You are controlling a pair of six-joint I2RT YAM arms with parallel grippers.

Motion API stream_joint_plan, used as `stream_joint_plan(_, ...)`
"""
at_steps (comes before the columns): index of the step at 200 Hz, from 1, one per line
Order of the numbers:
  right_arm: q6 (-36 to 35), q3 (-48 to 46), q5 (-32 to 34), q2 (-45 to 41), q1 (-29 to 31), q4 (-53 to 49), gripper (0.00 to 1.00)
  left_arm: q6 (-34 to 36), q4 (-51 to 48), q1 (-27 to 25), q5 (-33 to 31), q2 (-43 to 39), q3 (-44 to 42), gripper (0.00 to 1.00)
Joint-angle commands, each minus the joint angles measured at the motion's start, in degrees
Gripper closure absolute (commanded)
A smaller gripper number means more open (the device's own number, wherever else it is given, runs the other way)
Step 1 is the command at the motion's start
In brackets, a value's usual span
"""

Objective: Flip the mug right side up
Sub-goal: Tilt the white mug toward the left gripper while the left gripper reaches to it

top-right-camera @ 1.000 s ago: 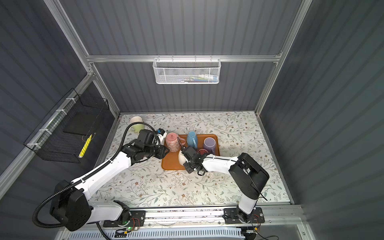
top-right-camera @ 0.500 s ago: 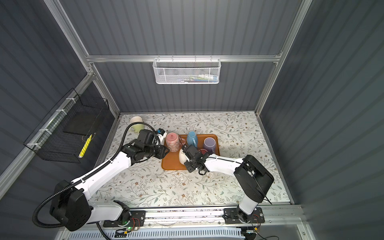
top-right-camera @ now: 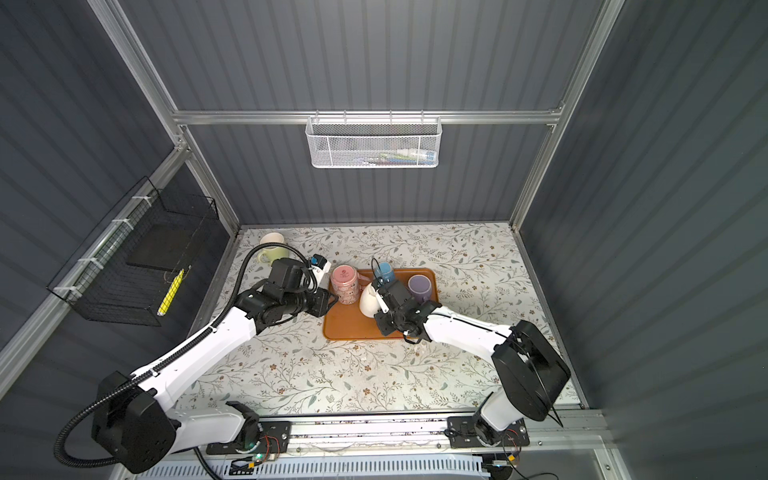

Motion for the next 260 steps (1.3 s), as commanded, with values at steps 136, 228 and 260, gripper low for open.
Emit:
stream_joint_plan(136, 2.0, -3.1, -13.05, -15.83, -6.04, 9.47, 0.97, -16.01, 25.92, 9.08, 34.67, -5.33, -6.06, 0.53)
stream_joint_plan(228, 4.25, -3.36, -22.01, -20.47, -8.92, 14.77, 0.97, -24.28, 41.68, 9.04, 46.73, -0.93, -7.05, 0.52)
stream_joint_plan(260, 5.52, -3.37, -23.8, -20.79, -9.05, 17.59, 0.97, -25.4, 44.06, 8.99, 48.01, 0.19, -6.74, 0.52)
